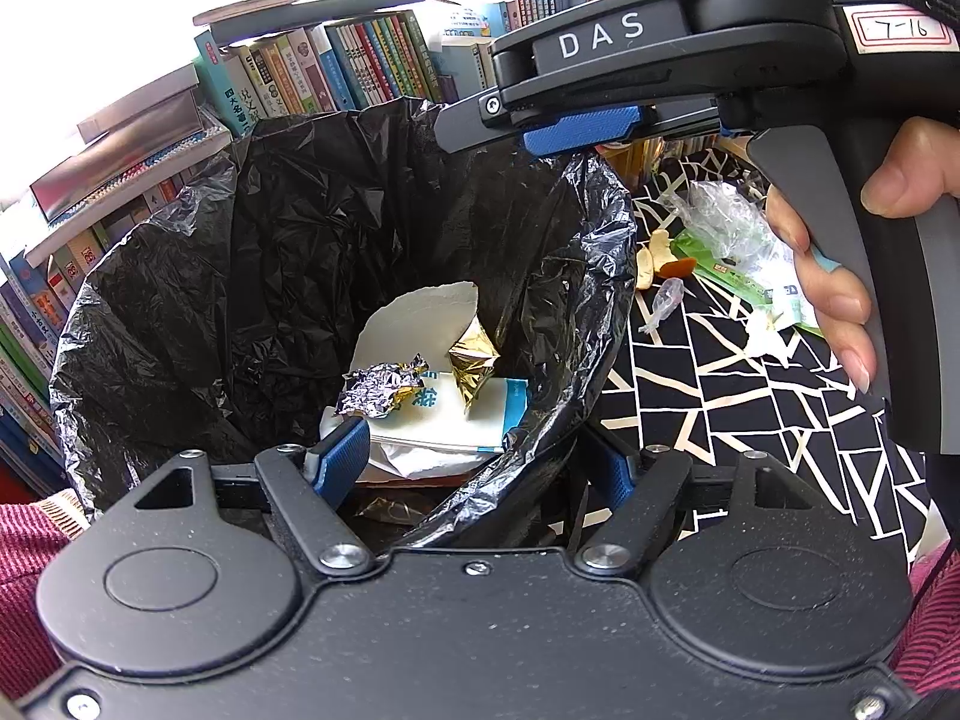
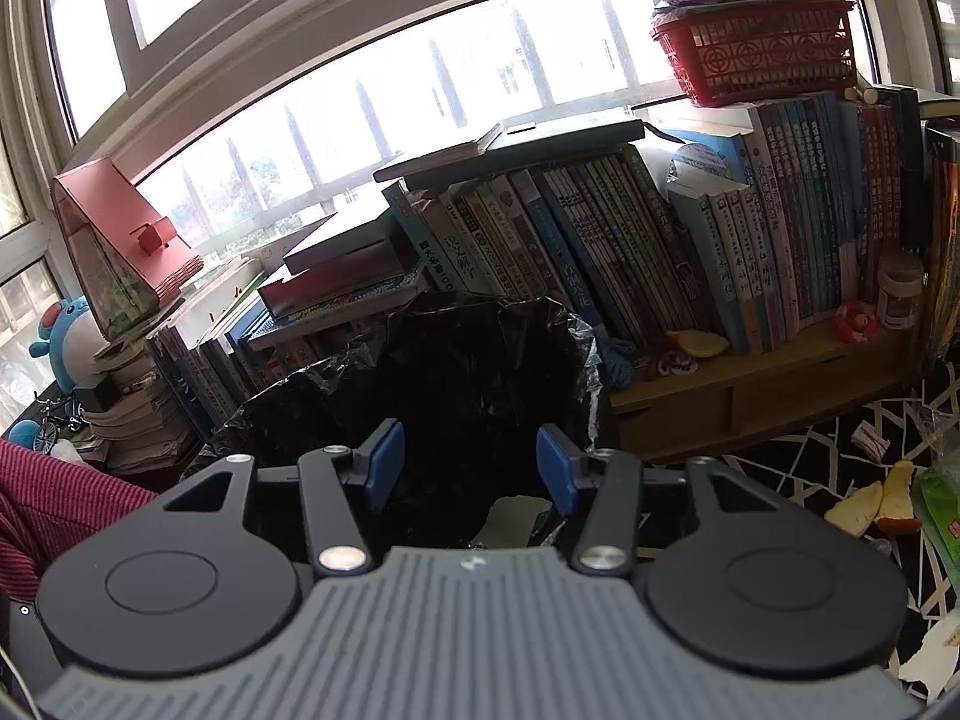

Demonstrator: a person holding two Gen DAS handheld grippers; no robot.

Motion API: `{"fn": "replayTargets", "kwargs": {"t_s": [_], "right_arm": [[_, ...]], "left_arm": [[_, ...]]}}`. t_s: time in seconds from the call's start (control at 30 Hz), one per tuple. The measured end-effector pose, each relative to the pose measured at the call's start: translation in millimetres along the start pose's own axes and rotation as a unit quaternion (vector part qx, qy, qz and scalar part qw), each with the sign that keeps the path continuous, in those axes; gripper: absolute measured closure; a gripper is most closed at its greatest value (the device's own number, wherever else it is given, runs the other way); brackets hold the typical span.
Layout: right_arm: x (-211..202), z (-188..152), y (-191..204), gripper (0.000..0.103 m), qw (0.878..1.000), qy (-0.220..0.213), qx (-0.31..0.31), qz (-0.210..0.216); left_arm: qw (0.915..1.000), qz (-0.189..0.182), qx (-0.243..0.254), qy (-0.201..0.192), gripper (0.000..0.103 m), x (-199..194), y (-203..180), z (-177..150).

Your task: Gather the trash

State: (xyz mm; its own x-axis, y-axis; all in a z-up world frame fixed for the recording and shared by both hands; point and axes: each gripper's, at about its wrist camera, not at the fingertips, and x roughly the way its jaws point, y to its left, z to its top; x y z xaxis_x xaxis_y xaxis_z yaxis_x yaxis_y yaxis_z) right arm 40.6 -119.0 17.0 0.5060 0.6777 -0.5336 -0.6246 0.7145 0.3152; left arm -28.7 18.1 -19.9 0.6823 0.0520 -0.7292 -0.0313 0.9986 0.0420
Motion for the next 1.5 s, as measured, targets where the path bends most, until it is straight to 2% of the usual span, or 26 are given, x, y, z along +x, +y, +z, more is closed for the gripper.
{"fn": "replayTargets", "kwargs": {"t_s": [0.33, 0.5, 0.6, 0.73, 0.83, 0.9, 1.07, 1.17, 1.23, 1.3, 1.5], "right_arm": [[-9, 6, -9, 0.034, 0.999, -0.026, 0.017, -0.011], [-13, 8, -22, 0.033, 0.998, -0.038, 0.035, -0.038], [-13, 9, -36, 0.029, 0.996, -0.042, 0.051, -0.066], [-11, 7, -66, 0.023, 0.987, -0.04, 0.085, -0.13], [-14, 3, -99, 0.016, 0.972, -0.034, 0.107, -0.206], [-18, 0, -127, 0.014, 0.955, -0.025, 0.135, -0.262], [-31, -23, -207, 0.007, 0.902, 0.016, 0.22, -0.372], [-28, -45, -242, 0.006, 0.872, 0.054, 0.252, -0.415], [-24, -60, -258, 0.006, 0.859, 0.076, 0.266, -0.431], [-17, -71, -268, 0.006, 0.848, 0.095, 0.267, -0.448], [-5, -93, -289, 0.0, 0.833, 0.115, 0.265, -0.472]], "left_arm": [[1.0, 0.001, 0.0, 0.0, 0.029, 0, 1, 2], [1.0, 0.001, 0.0, 0.001, 0.029, 0, 0, 2], [1.0, 0.001, 0.0, 0.001, 0.029, 0, 0, 2], [1.0, 0.001, 0.0, 0.001, 0.029, 0, 0, 2], [1.0, 0.001, -0.001, 0.002, 0.029, 1, 0, 1], [1.0, 0.001, -0.001, 0.002, 0.028, 1, 0, 1], [1.0, 0.001, -0.002, 0.003, 0.028, 2, 0, 2], [1.0, 0.0, -0.003, 0.004, 0.028, 2, 1, 2], [1.0, -0.001, -0.004, 0.005, 0.028, 3, 1, 2], [1.0, -0.001, -0.004, 0.005, 0.028, 3, 2, 2], [1.0, -0.001, -0.004, 0.005, 0.028, 3, 1, 2]]}}
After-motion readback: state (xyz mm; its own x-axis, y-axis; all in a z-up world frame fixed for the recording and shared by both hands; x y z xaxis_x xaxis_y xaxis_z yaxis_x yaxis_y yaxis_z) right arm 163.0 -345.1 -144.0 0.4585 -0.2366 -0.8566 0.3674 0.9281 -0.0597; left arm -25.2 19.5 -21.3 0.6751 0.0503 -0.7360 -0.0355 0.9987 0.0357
